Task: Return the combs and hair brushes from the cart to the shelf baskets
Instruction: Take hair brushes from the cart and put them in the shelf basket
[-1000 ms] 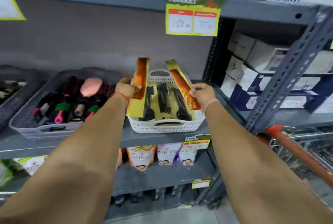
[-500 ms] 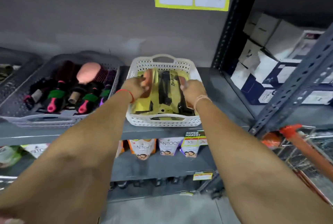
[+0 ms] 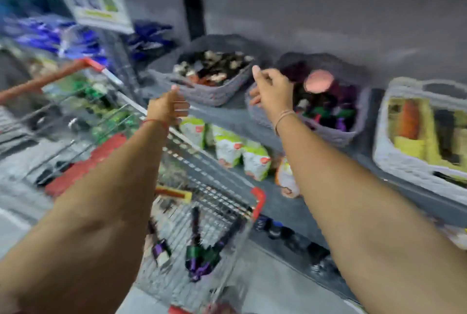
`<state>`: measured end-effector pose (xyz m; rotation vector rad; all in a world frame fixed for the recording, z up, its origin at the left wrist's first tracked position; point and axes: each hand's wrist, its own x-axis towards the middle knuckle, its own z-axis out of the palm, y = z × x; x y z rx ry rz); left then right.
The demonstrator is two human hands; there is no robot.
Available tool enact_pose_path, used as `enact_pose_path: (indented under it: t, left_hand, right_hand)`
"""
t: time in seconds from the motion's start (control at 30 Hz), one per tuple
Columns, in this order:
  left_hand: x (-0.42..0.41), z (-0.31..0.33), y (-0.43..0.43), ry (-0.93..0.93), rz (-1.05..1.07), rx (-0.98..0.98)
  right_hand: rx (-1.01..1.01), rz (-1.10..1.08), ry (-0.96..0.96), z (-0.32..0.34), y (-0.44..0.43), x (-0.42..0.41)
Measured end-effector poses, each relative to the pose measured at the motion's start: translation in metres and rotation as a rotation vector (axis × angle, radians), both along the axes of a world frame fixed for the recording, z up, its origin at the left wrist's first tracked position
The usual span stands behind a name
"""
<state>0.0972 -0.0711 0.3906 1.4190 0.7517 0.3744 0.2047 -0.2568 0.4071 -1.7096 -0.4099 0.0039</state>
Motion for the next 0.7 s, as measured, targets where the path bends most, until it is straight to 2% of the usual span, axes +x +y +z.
enact_pose_path:
  t: [0.13,0.23,0.47,0.53,0.57,0.63,0.7]
  left_hand:
    - [-0.069,-0.050,0.055,0.091,0.194,-0.071]
    - [-0.099,-0.096,0.074,0.159,0.263,-0.159]
    - [-0.120,-0.205,0.077,0.254,0.541,-0.410]
    - [-0.117,-0.237,0.069,0.306,0.543,-0.465]
    - [-0.116,-0.257,0.064,0.357,0.517,-0.481]
    - [-0.112,-0.293,0.050,0.559,0.339,-0.410]
    - [-0.107,-0.323,0.031,0.847,0.004,-0.251]
  right_hand:
    - [-0.097,0.207,0.129,-0.057,0.082,-0.029]
    - [-0.198,0.345,0.217,-0.103,0.121,-0.044]
    - [-0.492,0.586,0.342,-0.212,0.168,-0.057]
    - [-0.616,0.682,0.413,-0.248,0.169,-0.055]
    - [-0.729,0.780,0.418,-0.269,0.167,-0.054]
    - [-1.152,1.158,0.263,-0.303,0.156,-0.055]
    - [-1.627,1.569,-0.135,-0.332,0.135,-0.063]
